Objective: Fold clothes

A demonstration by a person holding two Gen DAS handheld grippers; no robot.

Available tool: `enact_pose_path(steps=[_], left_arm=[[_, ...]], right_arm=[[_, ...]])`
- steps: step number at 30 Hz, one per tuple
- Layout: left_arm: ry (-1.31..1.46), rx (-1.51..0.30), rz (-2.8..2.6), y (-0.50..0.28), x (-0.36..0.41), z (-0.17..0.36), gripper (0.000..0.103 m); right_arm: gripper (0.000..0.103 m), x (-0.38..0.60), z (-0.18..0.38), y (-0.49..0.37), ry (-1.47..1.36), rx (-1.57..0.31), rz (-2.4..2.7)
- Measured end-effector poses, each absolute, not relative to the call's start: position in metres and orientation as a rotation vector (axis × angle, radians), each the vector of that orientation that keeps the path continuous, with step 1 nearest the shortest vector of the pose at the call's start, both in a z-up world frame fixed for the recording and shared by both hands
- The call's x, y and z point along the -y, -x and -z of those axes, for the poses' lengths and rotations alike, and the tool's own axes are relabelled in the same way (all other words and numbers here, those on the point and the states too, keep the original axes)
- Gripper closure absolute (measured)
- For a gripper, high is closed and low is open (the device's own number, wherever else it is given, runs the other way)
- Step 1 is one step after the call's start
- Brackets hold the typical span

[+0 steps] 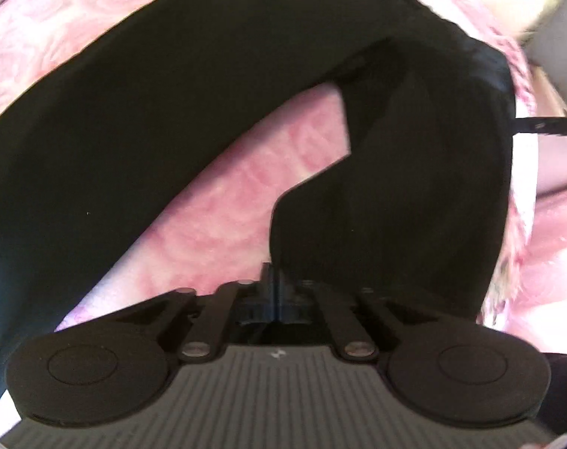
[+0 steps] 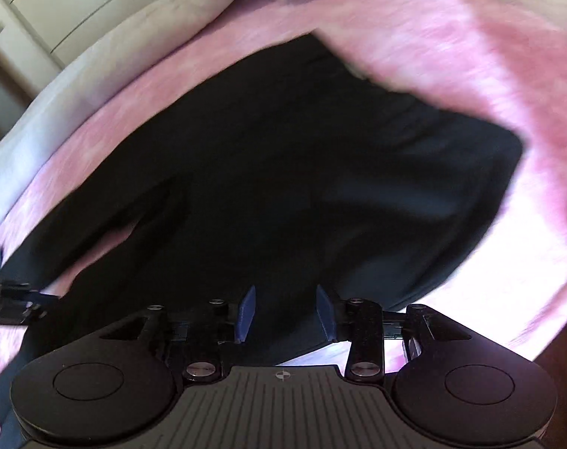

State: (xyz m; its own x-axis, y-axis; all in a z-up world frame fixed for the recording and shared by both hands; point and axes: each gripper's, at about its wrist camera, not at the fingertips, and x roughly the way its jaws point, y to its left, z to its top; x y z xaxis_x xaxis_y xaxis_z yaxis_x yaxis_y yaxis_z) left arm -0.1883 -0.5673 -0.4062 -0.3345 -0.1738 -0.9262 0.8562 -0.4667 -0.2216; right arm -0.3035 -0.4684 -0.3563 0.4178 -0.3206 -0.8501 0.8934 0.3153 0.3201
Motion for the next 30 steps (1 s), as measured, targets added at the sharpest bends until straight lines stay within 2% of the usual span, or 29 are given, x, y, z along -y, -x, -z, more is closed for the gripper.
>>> enact_pose_path(steps=[1,3,10,13,18,22,24,27,30], left_arm=[[-1.147,-0.917,1.882,0.182,0.563,0.4,0.103],[-1.043,-0.944,1.841,0.163,0.558,0.396,0.103],[-1.025,-0.944,1.87,0.155,0.545,0.403,0.103],[-1.082,-0.886,1.941,0.161,0.541,0.396,0.103],[-0.984,-0.873,1.779,0.13,0.563,0.397,0.103],[-0.951,-0.878,1.714,0.094,0.555,0.384,0.102],[-0.942,-0.866,1.691,0.074,0.532,0.371,0.097],[-0.95,-0.826,1.62,0.042,0.475,0.351,0.08],[-1.05,-0.761,1.525,0.025,0.398,0.339,0.077]], right_arm=[[0.062,0.464,0.36,0.295,-0.905,-0.774,0.901],[0.062,0.457,0.366,0.28,-0.895,-0.802,0.892],[0.061,0.44,0.383,0.233,-0.774,-0.952,0.848],[0.061,0.432,0.389,0.214,-0.71,-1.016,0.774],[0.061,0.42,0.4,0.184,-0.603,-1.117,0.65],[0.06,0.417,0.398,0.193,-0.581,-1.174,0.64],[0.06,0.414,0.39,0.197,-0.582,-1.165,0.66],[0.06,0.404,0.374,0.198,-0.547,-1.129,0.658],[0.06,0.389,0.368,0.198,-0.549,-1.124,0.639]])
